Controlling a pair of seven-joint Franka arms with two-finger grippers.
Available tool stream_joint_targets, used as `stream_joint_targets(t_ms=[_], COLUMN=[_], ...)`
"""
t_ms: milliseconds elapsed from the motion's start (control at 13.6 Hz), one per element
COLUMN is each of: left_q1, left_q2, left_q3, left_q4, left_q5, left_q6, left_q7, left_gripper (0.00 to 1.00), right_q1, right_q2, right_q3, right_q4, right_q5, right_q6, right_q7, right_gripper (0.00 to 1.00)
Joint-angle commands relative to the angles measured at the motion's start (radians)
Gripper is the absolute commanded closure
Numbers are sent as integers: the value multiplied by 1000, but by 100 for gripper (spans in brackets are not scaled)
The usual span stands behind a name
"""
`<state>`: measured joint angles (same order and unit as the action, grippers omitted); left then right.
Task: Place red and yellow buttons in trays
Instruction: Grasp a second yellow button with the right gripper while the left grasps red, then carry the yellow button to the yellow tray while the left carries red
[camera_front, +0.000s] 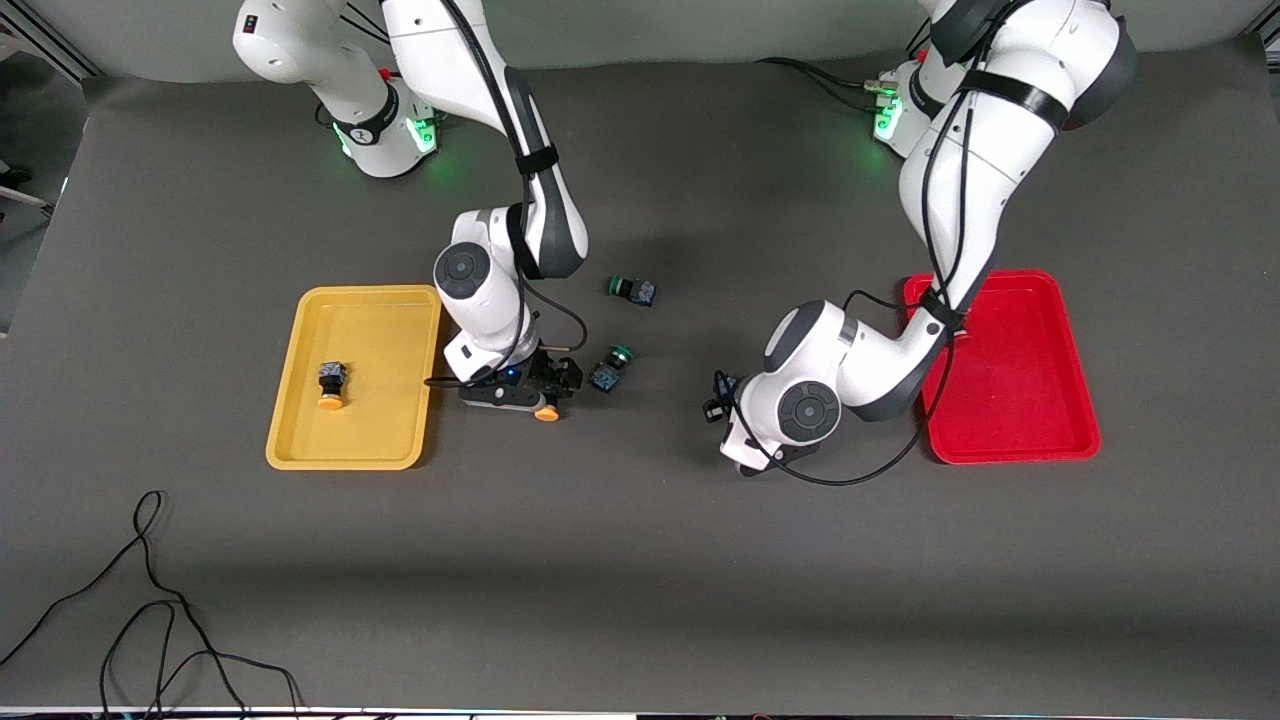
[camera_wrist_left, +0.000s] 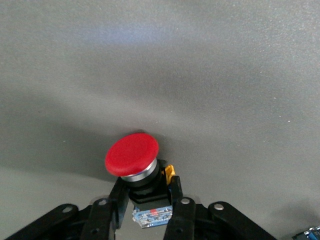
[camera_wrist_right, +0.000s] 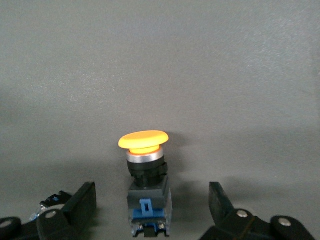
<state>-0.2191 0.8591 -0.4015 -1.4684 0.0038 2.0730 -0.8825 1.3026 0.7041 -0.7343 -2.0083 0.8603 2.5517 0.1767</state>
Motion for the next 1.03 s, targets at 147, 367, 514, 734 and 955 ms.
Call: stream_joint_targets(t_ms=[147,367,514,734,955], left_q1=[-10,-3,1,107,246], left_q2=[-41,-150,-262,-362,-436], left_q3=[12,12,15,23,24], left_q4=[26,86,80,73,-42], left_q5=[13,16,62,97,189], left_q6=[-69,-311,-443,-589,-576], left_q7=[-24,-6,74,264,485], left_gripper=[100,100,100,100,100], right_q1=[-55,-63,-75,-74,-75], right_q2=[14,6,-20,-78,-152], right_q3=[59,56,43,-64,-254], right_q4=[37,48,51,84,141], right_q5=[48,46,34,-58,-182], right_q6=[6,-10,-77,-242,-527], right_q7=[-43,-45,-45,-46,-173], right_gripper=[45,80,82,82,82])
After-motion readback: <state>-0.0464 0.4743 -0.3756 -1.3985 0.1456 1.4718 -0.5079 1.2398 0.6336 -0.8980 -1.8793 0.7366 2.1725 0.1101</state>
